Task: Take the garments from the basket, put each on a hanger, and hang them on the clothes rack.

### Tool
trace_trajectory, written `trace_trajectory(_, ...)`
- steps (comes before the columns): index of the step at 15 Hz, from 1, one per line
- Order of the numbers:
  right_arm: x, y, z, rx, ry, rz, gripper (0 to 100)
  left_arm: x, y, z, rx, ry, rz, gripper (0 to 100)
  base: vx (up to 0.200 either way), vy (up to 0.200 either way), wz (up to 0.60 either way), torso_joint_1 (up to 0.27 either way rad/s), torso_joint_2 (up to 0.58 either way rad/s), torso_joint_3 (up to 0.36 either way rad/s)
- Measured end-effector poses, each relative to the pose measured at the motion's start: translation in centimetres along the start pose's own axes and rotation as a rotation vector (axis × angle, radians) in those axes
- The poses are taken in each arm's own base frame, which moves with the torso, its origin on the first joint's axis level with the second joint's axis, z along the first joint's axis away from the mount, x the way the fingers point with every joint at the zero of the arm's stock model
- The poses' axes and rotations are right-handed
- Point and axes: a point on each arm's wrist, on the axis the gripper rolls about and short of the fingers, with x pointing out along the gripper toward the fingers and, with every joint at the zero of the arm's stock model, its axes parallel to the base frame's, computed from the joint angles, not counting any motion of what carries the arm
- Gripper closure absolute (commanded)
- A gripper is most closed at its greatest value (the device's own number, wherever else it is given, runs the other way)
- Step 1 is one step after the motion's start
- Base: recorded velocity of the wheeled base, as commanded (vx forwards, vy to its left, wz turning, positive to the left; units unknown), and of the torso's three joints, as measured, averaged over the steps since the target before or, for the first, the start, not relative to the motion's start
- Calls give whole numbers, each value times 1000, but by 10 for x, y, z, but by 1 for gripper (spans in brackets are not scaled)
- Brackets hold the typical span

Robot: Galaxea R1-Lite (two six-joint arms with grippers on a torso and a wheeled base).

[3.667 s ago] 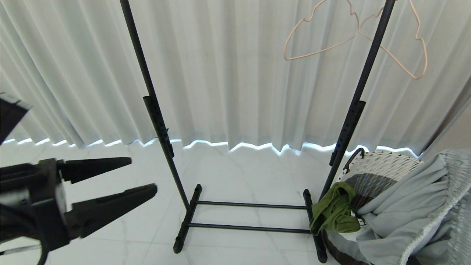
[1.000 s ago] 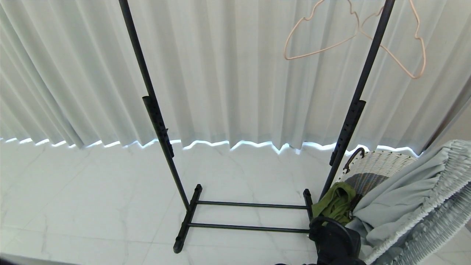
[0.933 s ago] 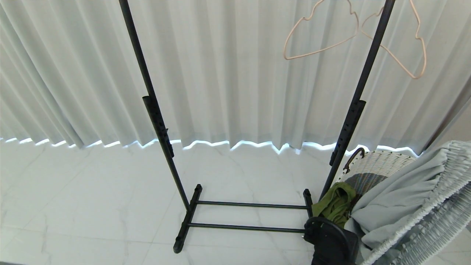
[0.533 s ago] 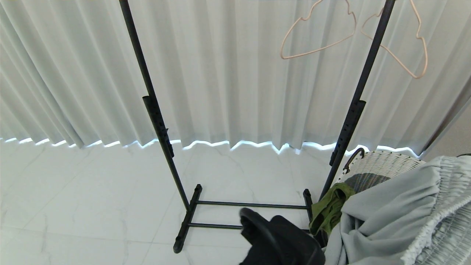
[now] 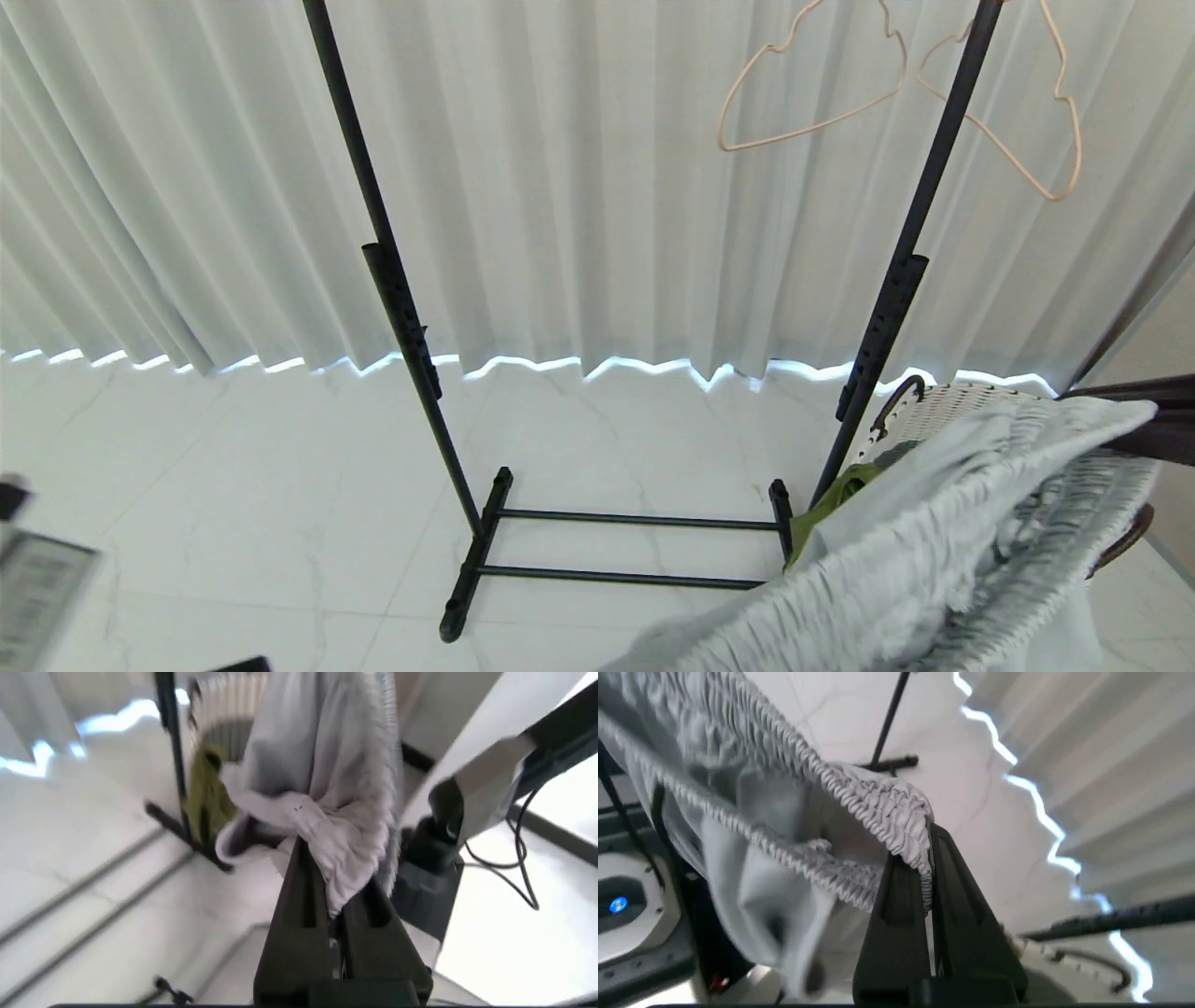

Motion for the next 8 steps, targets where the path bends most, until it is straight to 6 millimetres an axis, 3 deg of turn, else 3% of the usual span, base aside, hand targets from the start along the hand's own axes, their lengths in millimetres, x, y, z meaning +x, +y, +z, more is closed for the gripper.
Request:
trace_trajectory(5,35,-13,7,-32,-35,-5,100,-57,22,4,22,-78,96,100,0,0,0,0,0,0)
trace_trajectory(8,52,-20,10,-45,-48,-20,100,-78,32,10,13,-151,154,100,0,0,0,0,0,0)
